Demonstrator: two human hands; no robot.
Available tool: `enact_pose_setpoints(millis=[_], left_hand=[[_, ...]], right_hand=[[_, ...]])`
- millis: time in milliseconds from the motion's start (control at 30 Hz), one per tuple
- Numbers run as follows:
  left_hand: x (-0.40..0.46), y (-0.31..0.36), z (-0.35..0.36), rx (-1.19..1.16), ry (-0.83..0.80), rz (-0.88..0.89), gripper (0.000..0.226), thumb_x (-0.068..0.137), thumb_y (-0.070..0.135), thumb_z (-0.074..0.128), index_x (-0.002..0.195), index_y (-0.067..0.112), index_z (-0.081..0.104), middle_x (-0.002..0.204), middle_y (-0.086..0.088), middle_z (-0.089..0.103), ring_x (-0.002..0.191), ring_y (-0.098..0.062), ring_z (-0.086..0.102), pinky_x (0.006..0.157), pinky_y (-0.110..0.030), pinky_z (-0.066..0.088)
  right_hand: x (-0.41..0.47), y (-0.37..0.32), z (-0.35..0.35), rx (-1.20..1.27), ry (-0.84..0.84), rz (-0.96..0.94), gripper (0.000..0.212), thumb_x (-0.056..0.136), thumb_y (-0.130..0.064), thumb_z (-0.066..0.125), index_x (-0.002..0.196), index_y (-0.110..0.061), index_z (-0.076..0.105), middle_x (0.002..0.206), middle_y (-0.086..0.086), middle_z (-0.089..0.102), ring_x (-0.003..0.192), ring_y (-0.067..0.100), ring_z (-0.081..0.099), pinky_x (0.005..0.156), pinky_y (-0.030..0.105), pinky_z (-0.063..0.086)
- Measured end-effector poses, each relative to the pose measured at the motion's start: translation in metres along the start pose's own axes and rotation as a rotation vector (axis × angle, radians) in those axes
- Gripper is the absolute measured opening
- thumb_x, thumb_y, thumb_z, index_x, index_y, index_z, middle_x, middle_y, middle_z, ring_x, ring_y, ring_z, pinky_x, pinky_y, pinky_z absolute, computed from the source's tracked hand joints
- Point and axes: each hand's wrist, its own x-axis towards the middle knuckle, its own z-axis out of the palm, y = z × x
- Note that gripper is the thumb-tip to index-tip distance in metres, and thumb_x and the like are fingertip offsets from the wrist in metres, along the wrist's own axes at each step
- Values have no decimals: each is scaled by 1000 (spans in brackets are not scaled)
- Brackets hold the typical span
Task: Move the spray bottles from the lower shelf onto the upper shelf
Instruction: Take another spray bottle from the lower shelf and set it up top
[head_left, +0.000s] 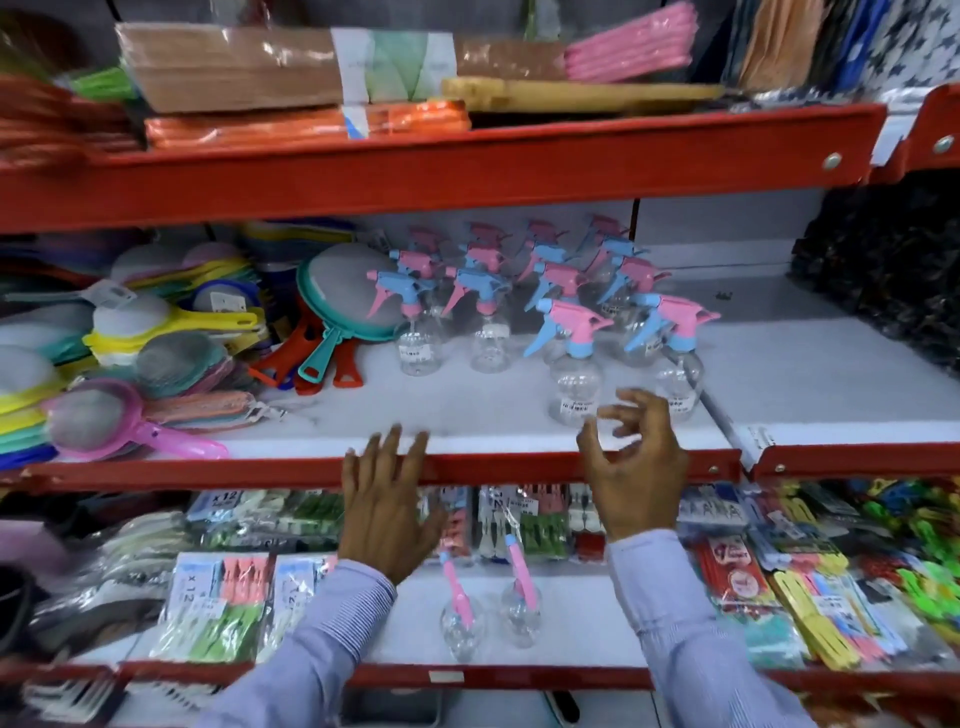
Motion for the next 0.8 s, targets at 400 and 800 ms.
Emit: enact_pose_setpoints(millis=[400, 800], left_hand=[[-3, -38, 1, -15, 65, -29, 62, 72, 32, 66, 131, 21, 49, 133, -8, 53, 133, -35, 39, 119, -63, 11], [-9, -44, 4, -62, 74, -14, 79, 60, 32, 75, 134, 21, 48, 127, -8, 54, 132, -34, 40, 120, -64, 8]], right_hand=[[-137, 121, 72, -503, -805, 468, 54, 69, -38, 76, 116, -16, 61, 118, 8, 65, 111, 28, 60, 91, 35, 52], [-97, 45, 41, -495, -657, 350, 30, 68, -31, 77, 94, -17, 69, 92, 5, 76, 81, 23, 70, 70, 24, 50]])
